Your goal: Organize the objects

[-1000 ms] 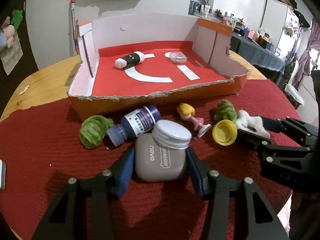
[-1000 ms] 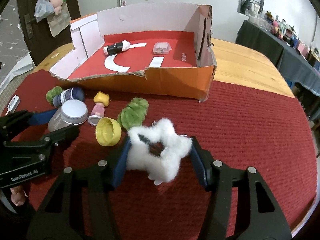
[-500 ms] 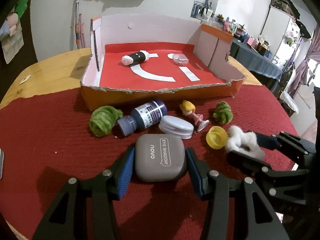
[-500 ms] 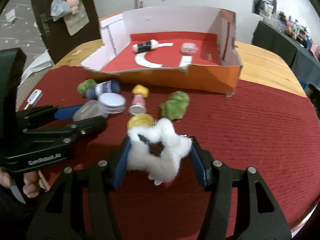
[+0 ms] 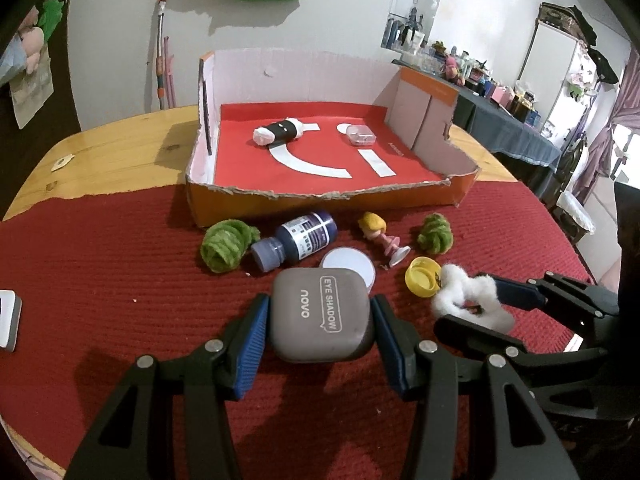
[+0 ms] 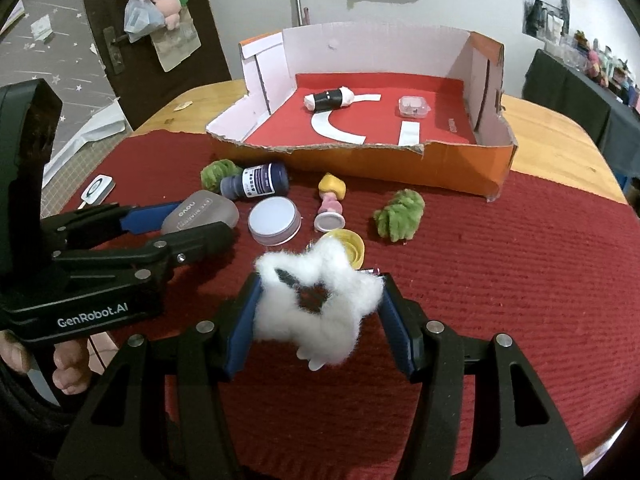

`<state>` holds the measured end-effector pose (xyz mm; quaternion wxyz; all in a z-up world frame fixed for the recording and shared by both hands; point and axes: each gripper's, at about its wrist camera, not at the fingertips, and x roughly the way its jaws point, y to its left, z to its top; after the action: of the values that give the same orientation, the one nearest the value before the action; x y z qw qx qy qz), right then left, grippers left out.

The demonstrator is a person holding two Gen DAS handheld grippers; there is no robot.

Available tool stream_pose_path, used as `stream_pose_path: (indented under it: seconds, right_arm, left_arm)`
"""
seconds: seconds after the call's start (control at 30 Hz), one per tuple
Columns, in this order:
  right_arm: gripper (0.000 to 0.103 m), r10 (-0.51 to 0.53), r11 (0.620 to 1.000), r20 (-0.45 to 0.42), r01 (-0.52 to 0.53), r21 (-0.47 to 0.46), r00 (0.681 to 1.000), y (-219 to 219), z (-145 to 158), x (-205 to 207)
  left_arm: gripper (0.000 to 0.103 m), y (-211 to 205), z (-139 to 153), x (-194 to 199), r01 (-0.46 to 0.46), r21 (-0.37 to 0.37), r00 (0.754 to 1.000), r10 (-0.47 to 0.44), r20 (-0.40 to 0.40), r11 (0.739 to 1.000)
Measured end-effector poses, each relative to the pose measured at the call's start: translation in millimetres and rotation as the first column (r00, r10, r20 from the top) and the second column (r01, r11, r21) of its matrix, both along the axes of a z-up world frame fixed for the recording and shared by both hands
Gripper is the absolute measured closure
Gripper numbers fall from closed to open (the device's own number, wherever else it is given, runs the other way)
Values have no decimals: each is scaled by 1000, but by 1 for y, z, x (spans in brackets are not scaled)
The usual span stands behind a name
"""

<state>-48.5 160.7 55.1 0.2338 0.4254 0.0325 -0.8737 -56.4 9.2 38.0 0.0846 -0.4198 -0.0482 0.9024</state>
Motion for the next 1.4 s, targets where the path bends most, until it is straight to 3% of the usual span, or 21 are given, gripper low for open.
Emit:
stream_pose_path:
  seconds: [0.47,1.4]
  right_arm:
    - [48,-3,1000,-24,3,-10,1000,2,13,-8]
    - [48,-10,1000,-87,8,-24,996,1,59,-56]
  left_arm:
    - [50,2,5,-7,7,-9,1000,-7,-10,1000]
    - [50,-8,40,-69,-5,-13,999,4,-36,1000]
